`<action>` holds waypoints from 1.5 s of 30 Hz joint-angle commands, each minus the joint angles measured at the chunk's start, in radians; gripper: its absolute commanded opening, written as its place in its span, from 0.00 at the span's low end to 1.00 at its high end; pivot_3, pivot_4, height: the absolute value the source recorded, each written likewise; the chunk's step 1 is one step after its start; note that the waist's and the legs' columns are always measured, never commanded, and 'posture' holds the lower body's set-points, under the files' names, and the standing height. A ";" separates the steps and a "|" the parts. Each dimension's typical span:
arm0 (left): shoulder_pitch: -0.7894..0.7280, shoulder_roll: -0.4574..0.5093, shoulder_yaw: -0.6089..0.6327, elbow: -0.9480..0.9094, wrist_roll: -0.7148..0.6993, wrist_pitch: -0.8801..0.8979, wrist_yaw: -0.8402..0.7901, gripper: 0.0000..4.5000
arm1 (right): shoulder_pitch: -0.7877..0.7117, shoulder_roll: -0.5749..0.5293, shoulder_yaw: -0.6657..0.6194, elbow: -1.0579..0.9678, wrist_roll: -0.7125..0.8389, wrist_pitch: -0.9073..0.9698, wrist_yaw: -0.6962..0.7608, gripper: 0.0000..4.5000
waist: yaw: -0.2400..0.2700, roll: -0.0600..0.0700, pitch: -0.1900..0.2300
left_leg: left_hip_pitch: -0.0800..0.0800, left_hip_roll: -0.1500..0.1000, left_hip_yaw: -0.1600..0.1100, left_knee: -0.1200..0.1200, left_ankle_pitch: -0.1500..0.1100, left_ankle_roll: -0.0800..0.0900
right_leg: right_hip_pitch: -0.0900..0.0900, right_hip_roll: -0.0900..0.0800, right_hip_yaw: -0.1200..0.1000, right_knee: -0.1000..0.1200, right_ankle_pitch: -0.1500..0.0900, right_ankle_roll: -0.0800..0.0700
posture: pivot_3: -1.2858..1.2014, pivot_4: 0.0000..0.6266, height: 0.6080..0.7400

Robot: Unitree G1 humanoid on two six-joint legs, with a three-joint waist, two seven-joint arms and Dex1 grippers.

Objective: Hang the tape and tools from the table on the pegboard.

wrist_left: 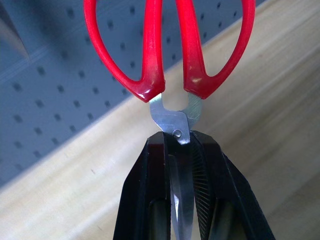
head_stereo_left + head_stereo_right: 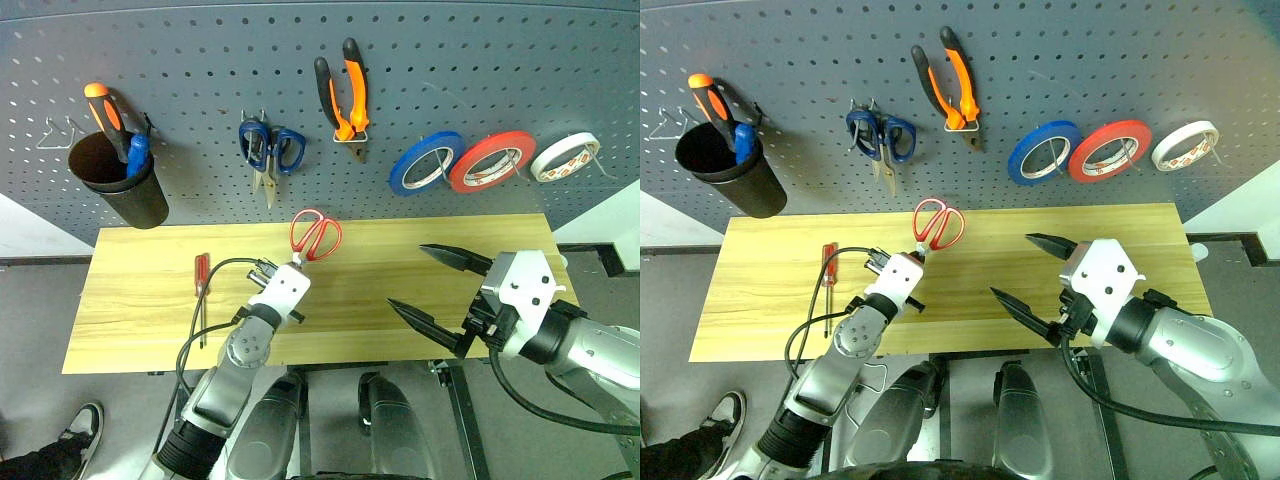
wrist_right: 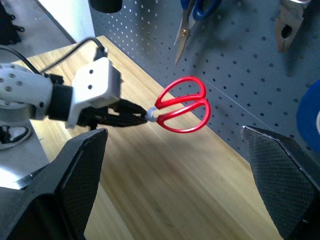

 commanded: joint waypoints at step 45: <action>0.092 0.028 0.317 0.047 0.178 -0.757 0.210 0.06 | -0.048 0.003 -0.083 0.011 0.163 -0.152 0.045 1.00 | 0.002 0.002 -0.053 | 0.008 0.000 0.001 0.001 0.000 0.000 | 0.007 0.000 0.001 0.002 0.001 0.001 | 0.52 0.38 0.77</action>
